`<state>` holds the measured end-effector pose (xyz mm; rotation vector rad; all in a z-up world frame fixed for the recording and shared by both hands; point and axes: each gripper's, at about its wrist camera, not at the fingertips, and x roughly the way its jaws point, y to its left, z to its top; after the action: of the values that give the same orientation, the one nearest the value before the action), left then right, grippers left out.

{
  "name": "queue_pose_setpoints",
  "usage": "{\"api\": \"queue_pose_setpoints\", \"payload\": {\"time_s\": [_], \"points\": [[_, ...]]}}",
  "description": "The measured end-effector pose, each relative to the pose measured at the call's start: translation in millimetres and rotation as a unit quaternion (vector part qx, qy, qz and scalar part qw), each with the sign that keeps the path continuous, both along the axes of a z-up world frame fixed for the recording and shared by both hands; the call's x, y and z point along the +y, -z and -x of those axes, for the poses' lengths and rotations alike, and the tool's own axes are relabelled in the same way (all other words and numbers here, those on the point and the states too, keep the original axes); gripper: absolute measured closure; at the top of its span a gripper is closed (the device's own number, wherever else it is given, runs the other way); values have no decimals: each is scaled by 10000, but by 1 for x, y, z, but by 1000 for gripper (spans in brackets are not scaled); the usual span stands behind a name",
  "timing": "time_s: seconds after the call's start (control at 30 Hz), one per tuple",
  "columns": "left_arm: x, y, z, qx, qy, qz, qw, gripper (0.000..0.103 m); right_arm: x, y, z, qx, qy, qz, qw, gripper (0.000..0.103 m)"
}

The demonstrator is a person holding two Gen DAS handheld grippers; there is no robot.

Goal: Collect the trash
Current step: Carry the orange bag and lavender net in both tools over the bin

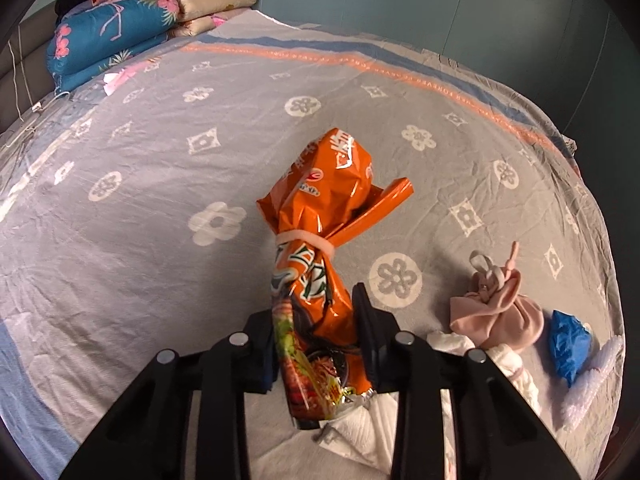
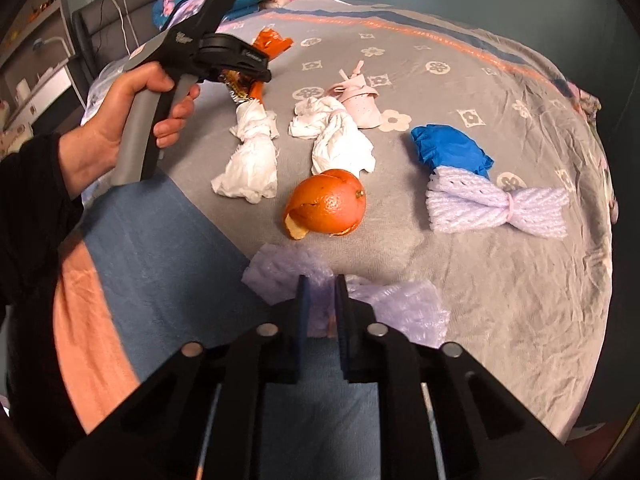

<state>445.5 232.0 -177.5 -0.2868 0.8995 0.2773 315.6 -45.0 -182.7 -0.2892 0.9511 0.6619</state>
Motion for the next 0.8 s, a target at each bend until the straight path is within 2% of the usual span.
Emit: {"api": "queue_pose_setpoints", "payload": {"time_s": [0.13,0.4,0.8], "points": [[2,-13,13,-77,-89,71,9999,73,-3,-7,10,-107,12,66,9999,94],[0,-37,46,-255,-66,67,9996,73,-26,-28,20,194,262,-429,9985,94],[11,-77,96,-557,-231,230,9979,73,-55,-67,63,95,461,-812,9956,94]]}}
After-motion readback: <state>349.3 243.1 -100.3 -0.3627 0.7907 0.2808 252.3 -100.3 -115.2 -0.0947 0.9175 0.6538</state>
